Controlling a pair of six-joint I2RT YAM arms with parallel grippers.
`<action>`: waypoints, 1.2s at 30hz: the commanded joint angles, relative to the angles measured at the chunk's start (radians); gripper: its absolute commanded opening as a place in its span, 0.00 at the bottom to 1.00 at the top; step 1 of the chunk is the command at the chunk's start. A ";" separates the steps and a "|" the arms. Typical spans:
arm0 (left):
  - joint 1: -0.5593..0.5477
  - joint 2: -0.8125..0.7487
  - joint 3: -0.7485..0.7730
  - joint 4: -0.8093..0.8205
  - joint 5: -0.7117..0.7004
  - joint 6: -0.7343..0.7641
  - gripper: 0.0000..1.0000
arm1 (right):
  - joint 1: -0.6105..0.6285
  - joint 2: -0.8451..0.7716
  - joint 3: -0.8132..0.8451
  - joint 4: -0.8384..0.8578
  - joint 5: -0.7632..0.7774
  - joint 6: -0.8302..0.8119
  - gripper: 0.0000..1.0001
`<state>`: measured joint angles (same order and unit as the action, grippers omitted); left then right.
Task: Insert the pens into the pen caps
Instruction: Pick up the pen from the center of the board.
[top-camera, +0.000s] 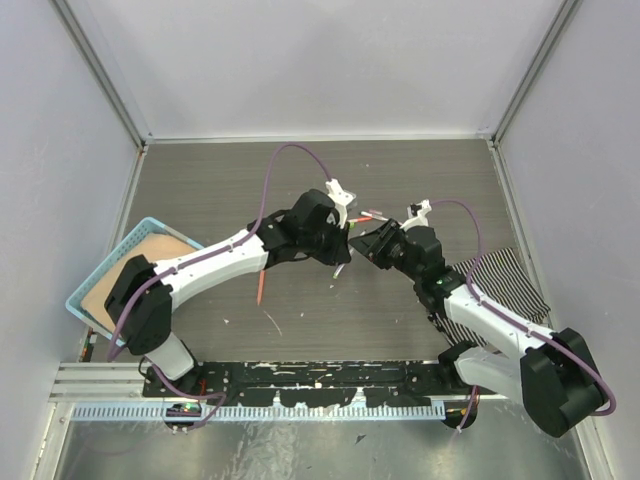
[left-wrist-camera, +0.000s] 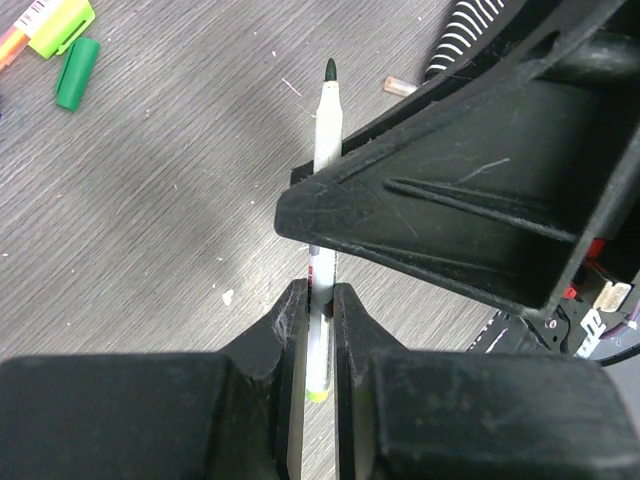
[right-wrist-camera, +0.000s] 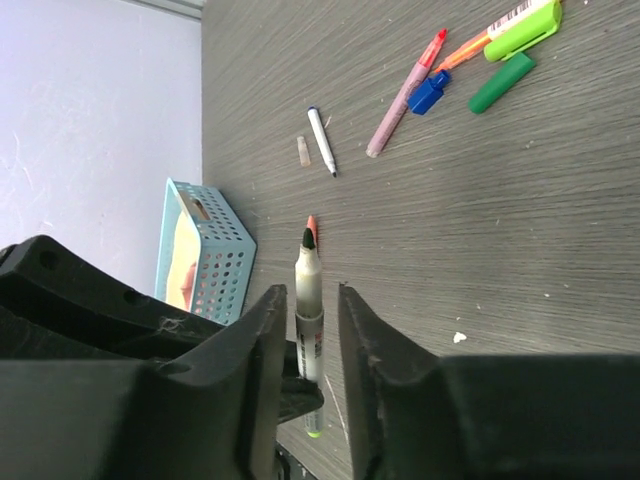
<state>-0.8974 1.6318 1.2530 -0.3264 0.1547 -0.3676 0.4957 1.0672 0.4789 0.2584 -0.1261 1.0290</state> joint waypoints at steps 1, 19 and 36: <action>-0.020 -0.048 -0.020 0.011 -0.022 0.016 0.18 | 0.006 -0.001 0.035 0.072 -0.010 0.001 0.26; -0.040 -0.054 -0.059 0.015 -0.038 0.021 0.44 | 0.007 -0.033 0.051 0.084 -0.064 0.027 0.01; -0.042 -0.044 -0.047 -0.005 -0.045 0.029 0.14 | 0.007 -0.053 0.069 0.043 -0.039 0.000 0.01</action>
<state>-0.9379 1.5959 1.2034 -0.3298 0.1204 -0.3447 0.5011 1.0397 0.4992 0.2695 -0.1768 1.0489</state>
